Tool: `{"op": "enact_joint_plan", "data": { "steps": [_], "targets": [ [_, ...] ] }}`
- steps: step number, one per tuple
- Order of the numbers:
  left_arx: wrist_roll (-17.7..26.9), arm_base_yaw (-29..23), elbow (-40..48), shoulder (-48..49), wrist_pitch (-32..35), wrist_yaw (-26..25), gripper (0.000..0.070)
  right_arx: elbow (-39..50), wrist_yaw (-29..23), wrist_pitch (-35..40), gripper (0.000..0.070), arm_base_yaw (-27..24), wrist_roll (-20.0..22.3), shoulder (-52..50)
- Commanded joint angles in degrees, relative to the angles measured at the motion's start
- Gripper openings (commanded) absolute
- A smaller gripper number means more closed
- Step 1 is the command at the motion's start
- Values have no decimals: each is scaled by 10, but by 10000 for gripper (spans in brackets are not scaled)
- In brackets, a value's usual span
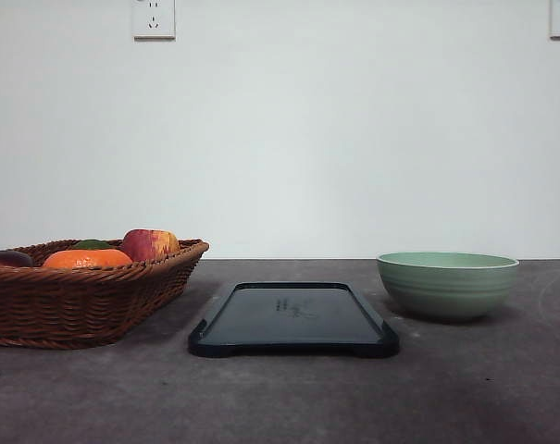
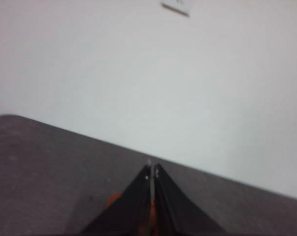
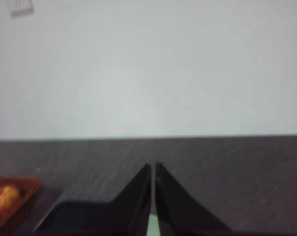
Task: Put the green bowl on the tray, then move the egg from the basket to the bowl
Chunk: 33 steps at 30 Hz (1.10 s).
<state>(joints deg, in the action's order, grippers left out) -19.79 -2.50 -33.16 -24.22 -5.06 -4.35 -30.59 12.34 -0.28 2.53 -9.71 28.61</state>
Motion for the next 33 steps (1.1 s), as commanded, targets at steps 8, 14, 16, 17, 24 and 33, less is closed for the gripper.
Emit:
{"op": "enact_joint_plan", "data": {
  "steps": [8, 14, 16, 17, 24, 33],
  "targets": [
    [32, 1, -106, -149, -64, -98, 0, -87, 58, -33, 7, 23, 19, 150],
    [77, 23, -155, -230, -140, -121, 0, -137, 63, -101, 7, 49, 35, 239],
    [97, 34, -172, -254, -171, -121, 0, -147, 63, -117, 7, 58, 41, 261],
    [106, 39, -178, -264, -183, -121, 0, -151, 63, -124, 7, 62, 44, 271],
    [149, 73, -197, -312, -235, -122, 0, -157, 62, -150, 7, 77, 46, 305],
    [161, 83, -197, -313, -236, -122, 367, -157, 60, -148, 411, 78, 87, 305]
  ]
}}
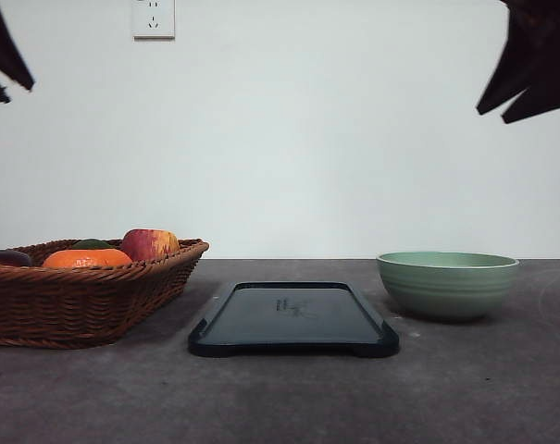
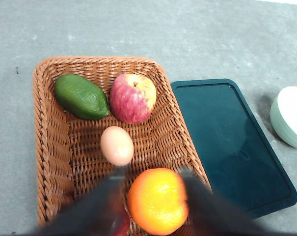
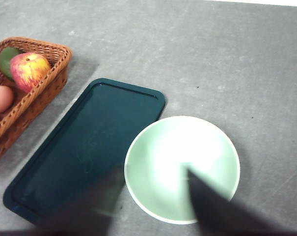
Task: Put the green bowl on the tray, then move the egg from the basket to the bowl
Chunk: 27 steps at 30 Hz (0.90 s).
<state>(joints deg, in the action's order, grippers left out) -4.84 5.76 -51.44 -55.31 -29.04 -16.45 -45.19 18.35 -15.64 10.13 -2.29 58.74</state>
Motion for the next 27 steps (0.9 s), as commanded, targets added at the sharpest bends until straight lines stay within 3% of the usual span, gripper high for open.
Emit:
{"op": "enact_joint_plan", "data": {
  "steps": [1, 11, 17, 23, 27],
  "targets": [
    [11, 1, -15, -2, 4, -1, 370, -11, 0, 5, 418, 2, 12, 3],
    [8, 1, -15, -2, 7, -1, 369, -40, -35, -31, 412, -1, -35, 6],
    [7, 1, -15, -2, 8, -1, 368, -109, -49, -132, 402, -14, -66, 48],
    [7, 3, -15, -2, 7, -1, 368, -192, -49, -230, 401, -32, -59, 137],
    [7, 7, -15, -2, 8, -1, 367, -238, -49, -258, 401, -42, -44, 208]
  ]
}}
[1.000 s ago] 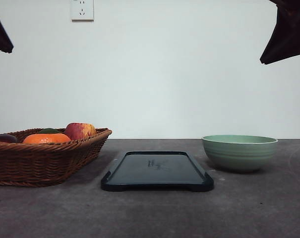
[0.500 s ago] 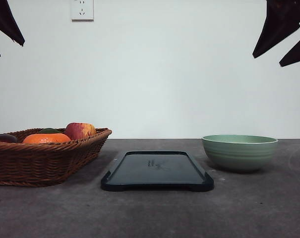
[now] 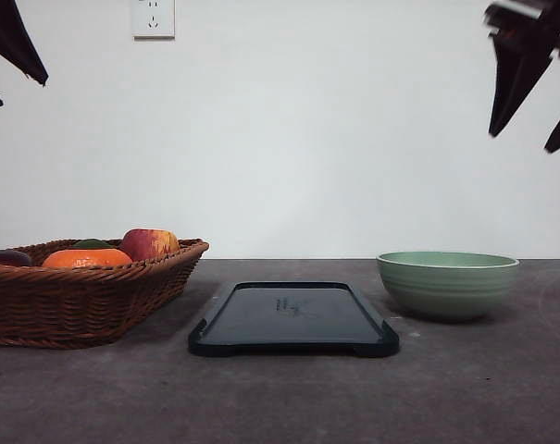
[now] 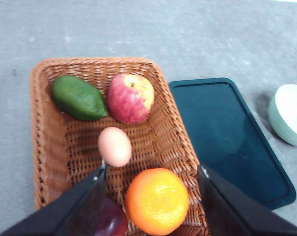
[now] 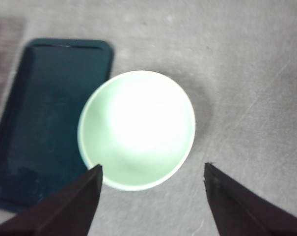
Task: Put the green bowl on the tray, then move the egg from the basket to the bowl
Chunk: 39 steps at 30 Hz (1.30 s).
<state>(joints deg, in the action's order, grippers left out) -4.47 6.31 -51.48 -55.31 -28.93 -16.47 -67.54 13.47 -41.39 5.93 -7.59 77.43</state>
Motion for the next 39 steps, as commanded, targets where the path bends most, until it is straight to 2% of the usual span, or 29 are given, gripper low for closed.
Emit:
{"op": "enact_joint_plan", "data": {
  "steps": [1, 14, 15, 20, 22, 28, 39],
  "targets": [
    [3, 2, -14, -2, 6, -1, 367, -23, 0, -2, 400, -2, 10, 39],
    [-10, 2, -14, -2, 6, -1, 360, -86, 0, 3, 395, -9, 25, 228],
    [-10, 2, -14, -2, 6, -1, 360, -86, 0, 7, 371, -9, 25, 236],
    [-10, 2, -14, -2, 5, -1, 360, -86, -1, 15, 88, -9, 27, 260],
    [-10, 2, -14, -2, 4, -1, 360, -86, -1, 18, 0, -9, 28, 261],
    [-10, 2, -14, -2, 3, -1, 354, -114, -12, -34, 0, -9, 32, 259],
    [-9, 2, -14, -2, 2, -1, 350, -257, -12, -218, 0, 10, 53, 259]
  ]
}}
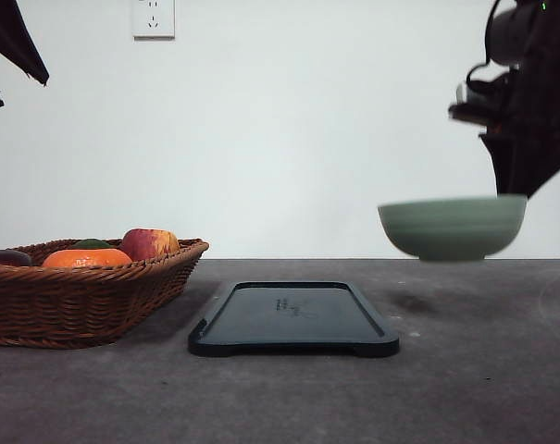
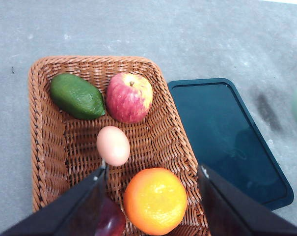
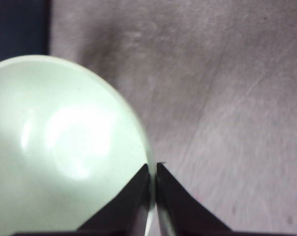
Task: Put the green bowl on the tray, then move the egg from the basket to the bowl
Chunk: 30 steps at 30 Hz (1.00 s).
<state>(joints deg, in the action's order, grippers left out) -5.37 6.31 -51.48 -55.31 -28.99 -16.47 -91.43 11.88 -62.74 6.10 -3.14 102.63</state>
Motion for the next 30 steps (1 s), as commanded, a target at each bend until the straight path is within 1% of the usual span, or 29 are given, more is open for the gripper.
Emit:
{"op": "enact_joint_plan", "data": {
  "steps": [1, 5, 9, 16, 22, 27, 30],
  "targets": [
    [0, 2, -14, -2, 3, -1, 350, -30, 5, -12, 0, 15, 10, 7],
    [0, 2, -14, -2, 3, -1, 350, -64, 13, -2, 0, 52, 10, 7],
    [0, 2, -14, -2, 3, -1, 350, -71, 18, 57, 0, 98, -1, 8],
    [0, 2, -14, -2, 3, -1, 350, -71, 16, 129, 0, 165, -22, 40],
    [0, 2, -14, -2, 2, -1, 350, -71, 15, 156, 0, 187, -27, 85],
    [0, 2, -14, -2, 2, -1, 350, -71, -9, 166, 0, 191, -27, 121],
    [0, 2, -14, -2, 2, -1, 350, -71, -10, 173, 0, 191, -26, 137]
  ]
}}
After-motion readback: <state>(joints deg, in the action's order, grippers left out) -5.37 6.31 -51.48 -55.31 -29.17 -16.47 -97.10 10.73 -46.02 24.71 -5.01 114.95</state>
